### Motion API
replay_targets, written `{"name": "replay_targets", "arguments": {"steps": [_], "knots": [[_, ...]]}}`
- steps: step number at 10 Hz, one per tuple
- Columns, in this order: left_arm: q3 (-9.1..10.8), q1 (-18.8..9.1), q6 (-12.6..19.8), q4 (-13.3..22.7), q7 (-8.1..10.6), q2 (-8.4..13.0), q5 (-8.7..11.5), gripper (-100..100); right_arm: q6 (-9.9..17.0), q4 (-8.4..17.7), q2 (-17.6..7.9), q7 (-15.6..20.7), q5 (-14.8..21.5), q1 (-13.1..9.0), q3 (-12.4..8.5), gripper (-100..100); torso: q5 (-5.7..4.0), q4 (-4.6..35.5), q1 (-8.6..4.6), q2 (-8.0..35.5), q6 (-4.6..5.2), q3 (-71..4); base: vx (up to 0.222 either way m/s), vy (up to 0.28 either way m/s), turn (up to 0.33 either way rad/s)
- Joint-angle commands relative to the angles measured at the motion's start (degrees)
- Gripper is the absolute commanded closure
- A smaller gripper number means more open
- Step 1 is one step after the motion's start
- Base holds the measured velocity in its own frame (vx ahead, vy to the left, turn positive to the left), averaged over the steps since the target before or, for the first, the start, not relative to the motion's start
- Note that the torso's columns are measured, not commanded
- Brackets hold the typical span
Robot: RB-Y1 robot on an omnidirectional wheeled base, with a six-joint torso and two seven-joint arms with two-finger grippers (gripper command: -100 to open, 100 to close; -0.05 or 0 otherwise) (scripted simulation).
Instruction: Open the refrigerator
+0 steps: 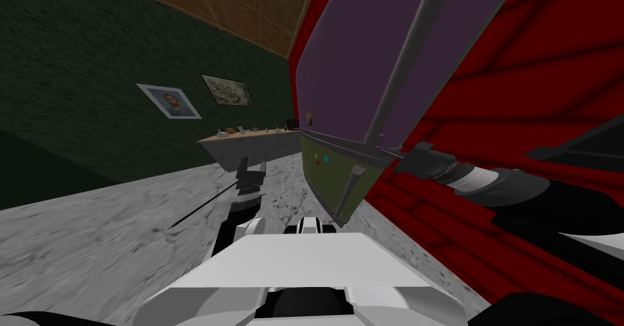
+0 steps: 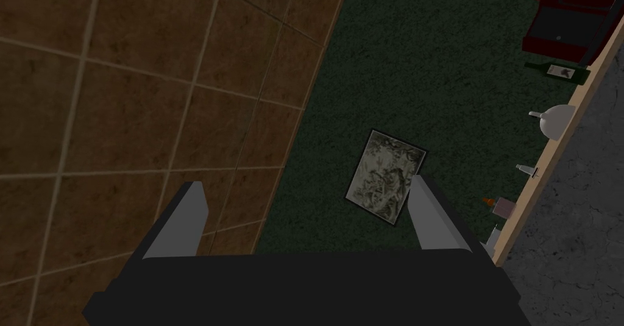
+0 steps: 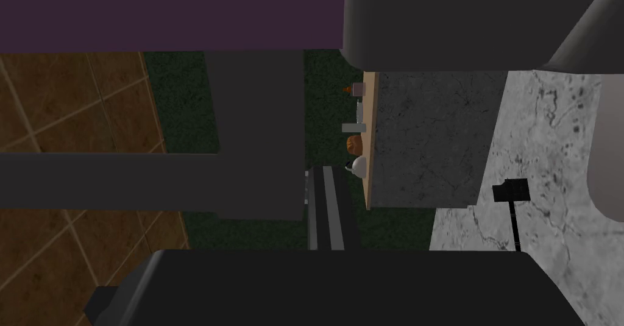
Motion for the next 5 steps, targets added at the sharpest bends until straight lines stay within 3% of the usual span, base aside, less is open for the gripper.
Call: {"name": "replay_targets", "arguments": {"steps": [1, 5], "knots": [[0.0, 0.0, 0.0, 0.0, 0.0, 0.0, 0.0, 0, 0.42, 1.59, 0.29, 0.16, 0.29, 0.64, -0.68, 100, -0.1, 0.0, -0.36, 0.0, -0.01, 0.01, -0.044, 0.328, -0.06], [0.0, 0.01, 0.0, 0.0, 0.0, 0.0, 0.0, 0, 1.26, 3.5, 0.54, 0.25, 0.8, 1.61, -1.52, 100, -0.11, -0.09, -0.36, -0.3, -0.01, -0.18, -0.038, 0.34, -0.062]]}}
